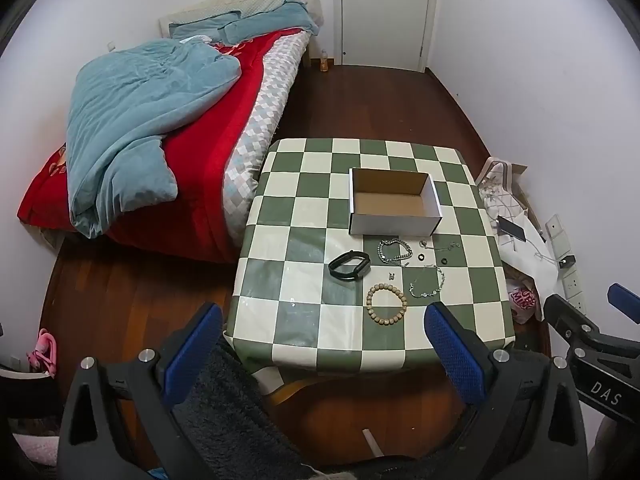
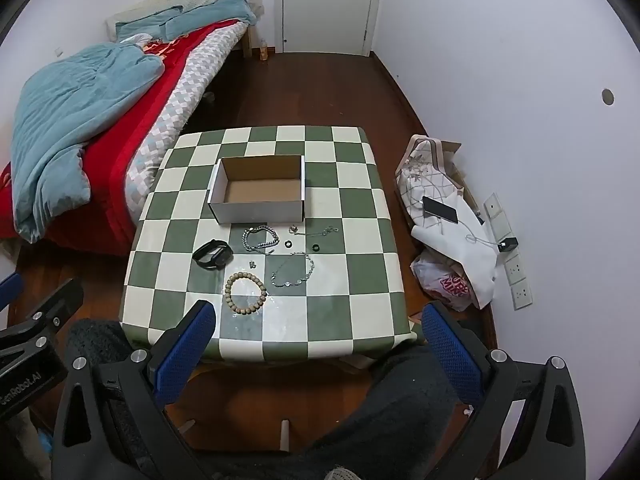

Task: Organize jewelry

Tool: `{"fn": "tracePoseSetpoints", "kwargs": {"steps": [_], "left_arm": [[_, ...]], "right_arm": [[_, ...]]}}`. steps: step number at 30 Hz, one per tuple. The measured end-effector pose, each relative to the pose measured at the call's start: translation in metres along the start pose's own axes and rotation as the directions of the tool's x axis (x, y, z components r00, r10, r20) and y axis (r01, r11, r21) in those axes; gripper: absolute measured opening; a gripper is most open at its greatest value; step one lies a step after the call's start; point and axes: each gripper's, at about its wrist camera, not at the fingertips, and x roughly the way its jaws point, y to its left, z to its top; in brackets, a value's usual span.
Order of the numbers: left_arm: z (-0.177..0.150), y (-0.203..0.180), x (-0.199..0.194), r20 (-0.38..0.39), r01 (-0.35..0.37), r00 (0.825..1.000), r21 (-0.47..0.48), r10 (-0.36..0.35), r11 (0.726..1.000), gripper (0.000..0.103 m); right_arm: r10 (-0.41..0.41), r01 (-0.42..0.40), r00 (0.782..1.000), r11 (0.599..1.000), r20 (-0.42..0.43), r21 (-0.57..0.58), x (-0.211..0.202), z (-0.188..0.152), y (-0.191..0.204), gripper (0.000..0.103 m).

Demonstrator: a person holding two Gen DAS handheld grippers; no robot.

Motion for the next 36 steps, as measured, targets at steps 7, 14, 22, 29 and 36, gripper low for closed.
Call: {"fn": "tracePoseSetpoints", "kwargs": {"steps": [7, 14, 22, 29, 36], "left_arm": [[-0.001, -0.002, -0.004, 0.0, 0.001, 1.0, -0.001, -0.001, 1.0, 0.103], [0.001, -0.007, -0.004, 0.0, 0.003, 1.0, 0.002, -0.003, 1.0, 0.103], [0.0, -0.008, -0.006, 0.0, 0.005, 1.0, 0.006, -0.005, 1.0, 0.103], [-0.003, -0.012, -0.013, -0.001, 0.01, 1.0, 0.013, -0.01, 1.0, 0.103], [-0.002, -0.012, -0.015, -0.001, 0.012, 1.0, 0.011, -0.012, 1.0, 0.103]], "right_arm": [[-0.005, 0.005, 1.0, 1.0, 0.006, -0.004, -0.004, -0.001, 0.001, 0.103], [-0.005, 0.005, 1.0, 1.0, 0.003, -0.004, -0.004, 0.0, 0.0, 0.103], [-0.003, 0.003, 1.0, 1.0, 0.007, -0.005, -0.007, -0.001, 0.0, 0.103], [-0.001, 0.001, 1.0, 1.0, 0.007, -0.003, -0.011, 0.0, -0.001, 0.103], [-0.001, 0.001, 1.0, 1.0, 0.005, -0.005, -0.012, 0.0, -0.001, 0.103]]}}
